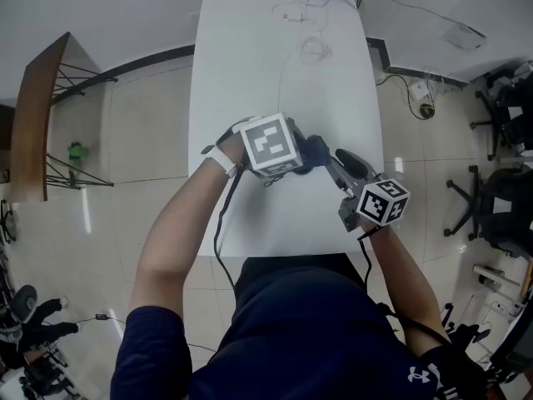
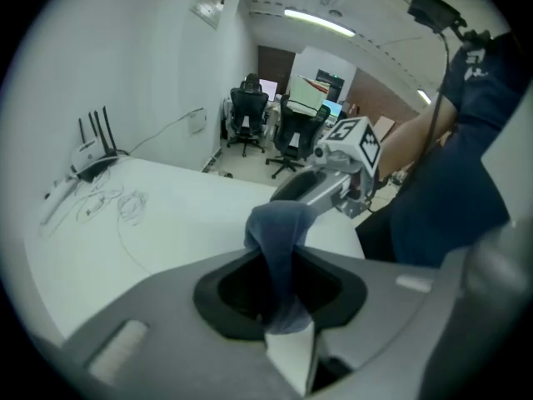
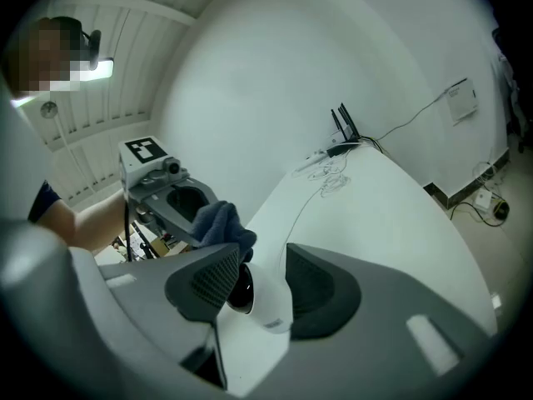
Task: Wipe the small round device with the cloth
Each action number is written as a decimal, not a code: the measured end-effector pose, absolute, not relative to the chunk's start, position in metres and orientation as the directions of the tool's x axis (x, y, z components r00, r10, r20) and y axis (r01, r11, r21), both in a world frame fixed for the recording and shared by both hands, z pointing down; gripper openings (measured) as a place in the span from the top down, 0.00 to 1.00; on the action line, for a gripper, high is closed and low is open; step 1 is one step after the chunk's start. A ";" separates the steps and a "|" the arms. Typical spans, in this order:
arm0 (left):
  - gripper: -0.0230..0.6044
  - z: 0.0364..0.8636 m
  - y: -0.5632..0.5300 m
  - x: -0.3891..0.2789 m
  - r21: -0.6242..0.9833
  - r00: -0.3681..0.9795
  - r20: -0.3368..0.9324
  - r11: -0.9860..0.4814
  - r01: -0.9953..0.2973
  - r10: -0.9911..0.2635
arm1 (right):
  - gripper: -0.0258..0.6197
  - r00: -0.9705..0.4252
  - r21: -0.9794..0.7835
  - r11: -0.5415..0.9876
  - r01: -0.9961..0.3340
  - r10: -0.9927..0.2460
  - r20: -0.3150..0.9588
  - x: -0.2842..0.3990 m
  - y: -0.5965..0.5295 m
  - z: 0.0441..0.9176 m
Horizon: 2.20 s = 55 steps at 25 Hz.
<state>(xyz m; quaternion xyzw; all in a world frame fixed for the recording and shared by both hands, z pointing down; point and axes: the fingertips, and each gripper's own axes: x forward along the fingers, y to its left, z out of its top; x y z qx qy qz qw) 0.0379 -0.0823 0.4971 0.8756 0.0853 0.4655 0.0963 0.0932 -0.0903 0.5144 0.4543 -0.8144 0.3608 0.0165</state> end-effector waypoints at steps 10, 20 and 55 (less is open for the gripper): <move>0.83 0.593 -0.132 0.032 0.439 0.391 0.840 -0.895 -0.084 0.375 | 0.69 -0.529 -0.623 0.226 -0.748 -0.770 0.356 0.123 -0.068 0.523; 0.83 0.602 -0.140 0.024 0.282 0.349 0.908 -0.955 -0.098 0.232 | 0.70 -0.531 -0.628 0.212 -0.749 -0.758 0.378 0.131 -0.057 0.534; 0.83 0.609 -0.145 0.045 0.167 0.175 0.970 -0.986 0.012 0.167 | 0.72 -0.428 -0.638 0.102 -0.763 -0.820 0.381 0.179 -0.030 0.539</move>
